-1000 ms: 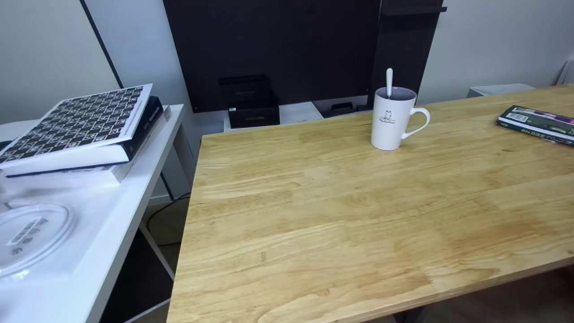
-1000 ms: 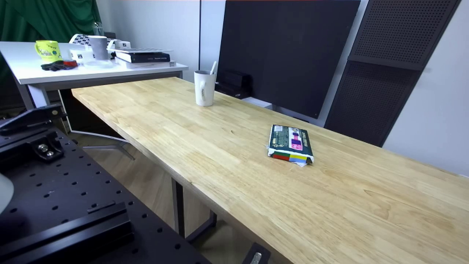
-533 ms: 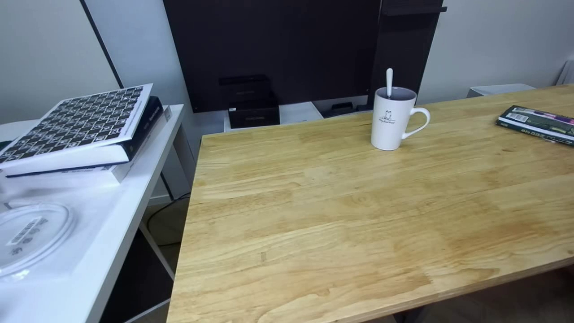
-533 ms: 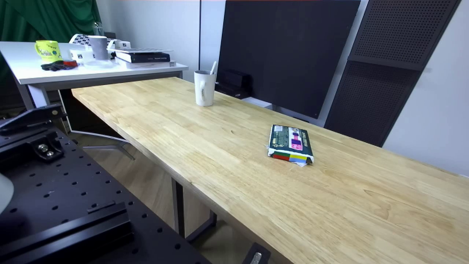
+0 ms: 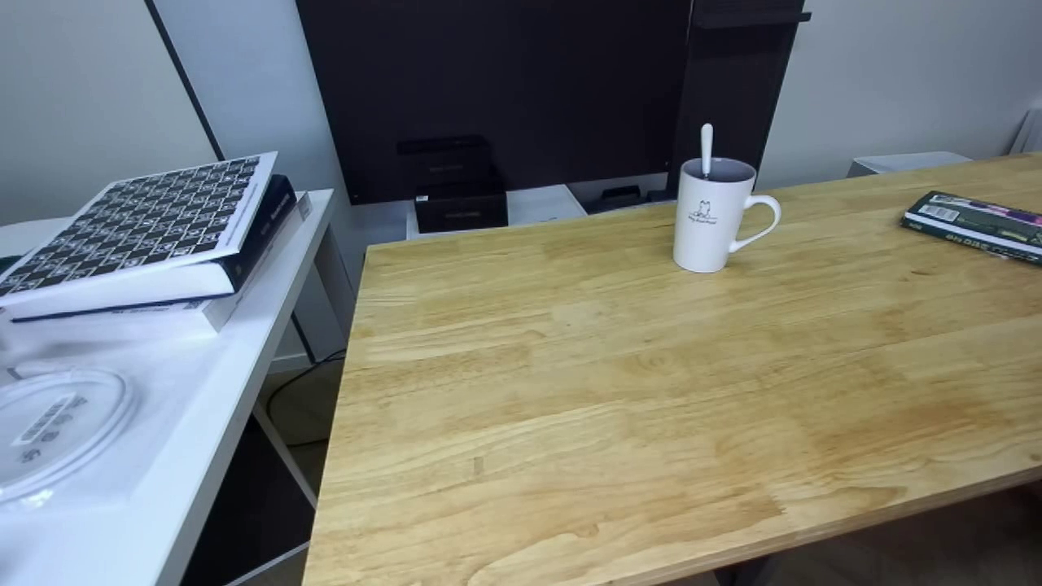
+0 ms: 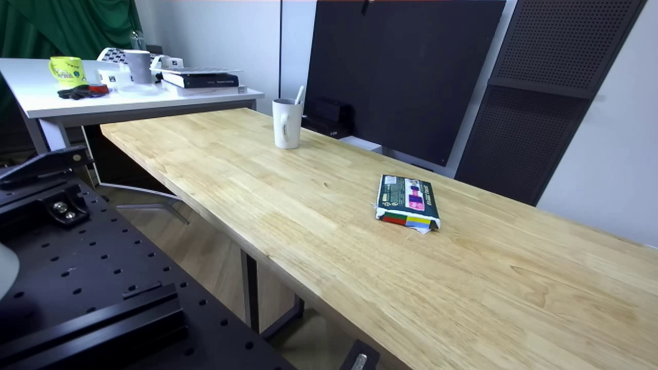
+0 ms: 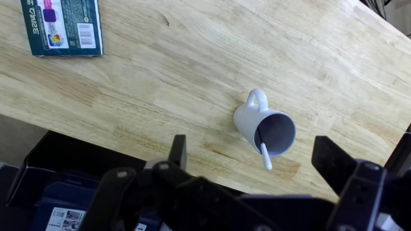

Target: Take the spoon out of the mug and put it on the table

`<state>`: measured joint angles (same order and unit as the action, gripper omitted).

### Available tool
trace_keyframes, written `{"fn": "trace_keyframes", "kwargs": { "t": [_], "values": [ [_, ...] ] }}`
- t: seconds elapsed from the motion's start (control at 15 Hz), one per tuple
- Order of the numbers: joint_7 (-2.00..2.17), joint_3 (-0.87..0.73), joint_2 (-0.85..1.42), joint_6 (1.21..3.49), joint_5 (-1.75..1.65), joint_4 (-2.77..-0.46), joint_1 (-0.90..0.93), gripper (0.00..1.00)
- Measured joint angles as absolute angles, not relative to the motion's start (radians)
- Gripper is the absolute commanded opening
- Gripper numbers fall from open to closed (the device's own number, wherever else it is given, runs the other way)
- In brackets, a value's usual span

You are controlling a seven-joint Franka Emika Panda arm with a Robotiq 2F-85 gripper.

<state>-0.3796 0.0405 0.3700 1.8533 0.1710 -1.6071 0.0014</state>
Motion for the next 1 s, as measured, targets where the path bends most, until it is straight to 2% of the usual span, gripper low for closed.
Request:
{"fn": "trace_keyframes", "kwargs": {
  "t": [0.47,1.0],
  "values": [
    [-0.398,0.049,0.589,1.827,0.171,-1.371,-0.017,1.0],
    [-0.41,0.104,0.833,1.677,0.15,-1.067,0.008,1.0]
  ]
}}
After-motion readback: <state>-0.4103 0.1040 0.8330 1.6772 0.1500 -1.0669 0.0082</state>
